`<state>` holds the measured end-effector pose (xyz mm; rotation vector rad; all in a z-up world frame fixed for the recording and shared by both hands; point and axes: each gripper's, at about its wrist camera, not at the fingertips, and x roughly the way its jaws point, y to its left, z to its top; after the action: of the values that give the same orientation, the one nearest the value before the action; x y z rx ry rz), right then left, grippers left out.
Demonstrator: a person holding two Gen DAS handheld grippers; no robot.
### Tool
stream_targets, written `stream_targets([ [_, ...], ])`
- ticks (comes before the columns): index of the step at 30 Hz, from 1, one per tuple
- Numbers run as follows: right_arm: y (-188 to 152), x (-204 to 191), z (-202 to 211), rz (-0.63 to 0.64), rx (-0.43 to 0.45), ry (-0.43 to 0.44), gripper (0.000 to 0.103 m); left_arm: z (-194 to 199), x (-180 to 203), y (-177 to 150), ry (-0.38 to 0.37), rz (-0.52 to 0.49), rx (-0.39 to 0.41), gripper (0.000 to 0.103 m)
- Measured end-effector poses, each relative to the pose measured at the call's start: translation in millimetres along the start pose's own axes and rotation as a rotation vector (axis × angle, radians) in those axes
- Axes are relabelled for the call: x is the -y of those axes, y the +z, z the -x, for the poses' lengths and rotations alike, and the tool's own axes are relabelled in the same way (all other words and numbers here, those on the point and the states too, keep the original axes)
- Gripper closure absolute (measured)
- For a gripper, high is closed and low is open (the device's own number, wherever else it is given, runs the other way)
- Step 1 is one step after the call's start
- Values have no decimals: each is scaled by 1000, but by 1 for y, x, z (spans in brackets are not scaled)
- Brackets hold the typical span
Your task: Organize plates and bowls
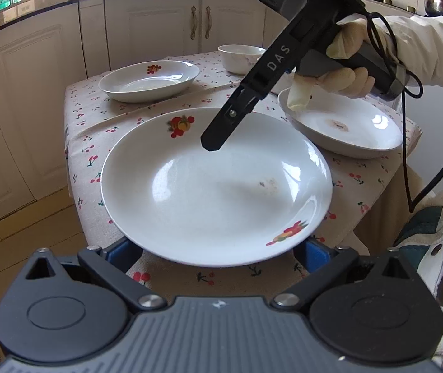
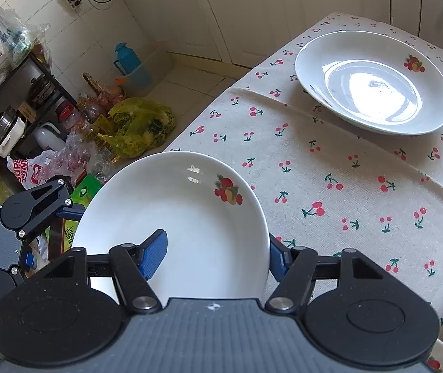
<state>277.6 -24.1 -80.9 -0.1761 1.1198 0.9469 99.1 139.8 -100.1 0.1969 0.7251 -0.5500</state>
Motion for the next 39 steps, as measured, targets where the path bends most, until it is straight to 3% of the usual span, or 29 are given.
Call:
stream_targets([
  [18,26,40,12,-49,75,-103,31,-46,-21,34,-56,10,29,1],
  [37,32,64,4,-81,79,-126,31,-62,-24,46,-53,1,26,1],
  [39,32,63,4,-77,76,-124,26,-62,-23,46,-49,1,26,2],
])
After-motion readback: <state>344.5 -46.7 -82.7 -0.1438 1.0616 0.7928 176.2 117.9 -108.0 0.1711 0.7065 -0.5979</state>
